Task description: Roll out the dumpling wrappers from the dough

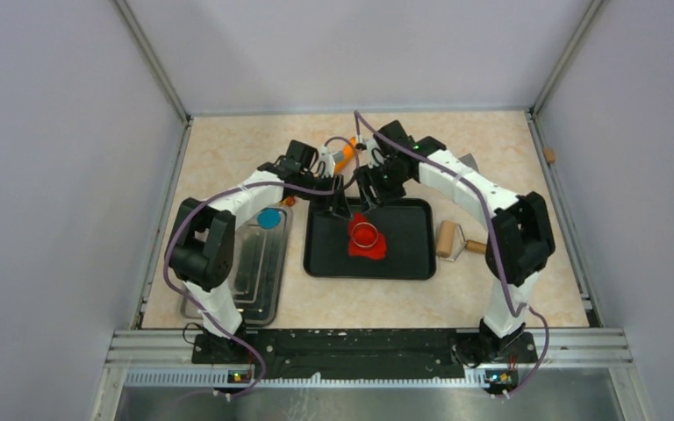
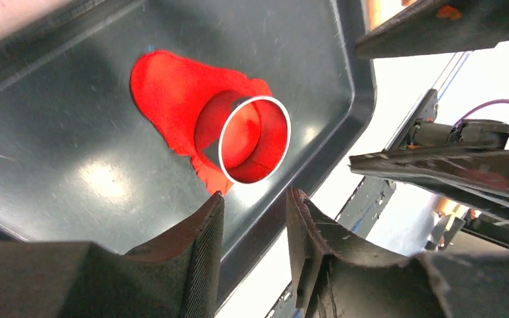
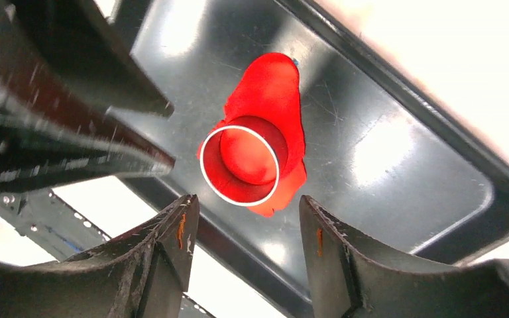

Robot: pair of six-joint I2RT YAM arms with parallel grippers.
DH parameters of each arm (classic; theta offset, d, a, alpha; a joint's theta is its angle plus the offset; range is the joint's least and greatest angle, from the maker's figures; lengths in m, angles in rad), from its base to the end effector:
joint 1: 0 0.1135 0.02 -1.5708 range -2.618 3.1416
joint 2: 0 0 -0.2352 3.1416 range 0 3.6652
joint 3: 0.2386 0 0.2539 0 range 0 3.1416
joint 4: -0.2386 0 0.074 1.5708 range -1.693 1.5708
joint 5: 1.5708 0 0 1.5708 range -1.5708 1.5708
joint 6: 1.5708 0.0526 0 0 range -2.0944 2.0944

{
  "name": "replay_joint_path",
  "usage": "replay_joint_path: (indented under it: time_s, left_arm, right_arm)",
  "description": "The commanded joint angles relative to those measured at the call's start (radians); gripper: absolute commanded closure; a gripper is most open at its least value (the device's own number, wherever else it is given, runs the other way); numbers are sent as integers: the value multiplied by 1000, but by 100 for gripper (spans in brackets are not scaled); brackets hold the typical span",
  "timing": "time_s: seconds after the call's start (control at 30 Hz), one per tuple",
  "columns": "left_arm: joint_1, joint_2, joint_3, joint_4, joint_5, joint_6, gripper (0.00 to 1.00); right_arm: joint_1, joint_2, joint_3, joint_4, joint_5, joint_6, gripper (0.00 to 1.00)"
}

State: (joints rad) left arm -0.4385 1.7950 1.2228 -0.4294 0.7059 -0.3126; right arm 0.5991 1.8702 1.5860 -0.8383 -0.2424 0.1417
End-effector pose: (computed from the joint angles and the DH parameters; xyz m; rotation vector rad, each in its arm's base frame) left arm 0.3238 -0.1895 0.1636 0.4477 2.6035 -1.1820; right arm 0.3209 0.2344 0.2140 -0.7005 2.6713 0.5412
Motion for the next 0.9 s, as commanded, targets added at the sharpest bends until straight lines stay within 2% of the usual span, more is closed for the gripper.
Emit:
replay_joint_path:
  time_s: [0.0,0.1,0.23,0.3,0.33,0.4,0.47,0.53,0.73,0.87]
  left_arm:
    - [24,-29,74,-94,61,134,56]
    - [29,13,105,-119,81,217,54]
    - [23,92,184,-140,122,328,58]
    - [14,150,248,-189,123,395,60]
    - [9,170,272,-203,125,413,60]
    - [-1,196,301,-206,118,425,58]
    - [-13,215,314,-205,96,421,58]
    - [-17,231,316,-197,80,404,58]
    - [-24,252,309,-176,100,385,64]
    - [-34,262,308,-172,104,383,64]
  right_arm:
    - [-54,-155,0,-8,-86,-121,41]
    - [-98,-300,-127,89,-168,-258,41]
    - [-99,-644,-512,475,-326,-583,40]
    - [-72,-730,-643,585,-376,-715,41]
    - [-39,-730,-656,563,-371,-808,45]
    - [28,-661,-630,450,-356,-967,58]
    - [65,-540,-568,328,-334,-1049,68]
    - [83,-464,-529,278,-308,-1084,70]
    - [143,-424,-586,329,-228,-1286,65]
    - [150,-365,-553,321,-219,-1289,65]
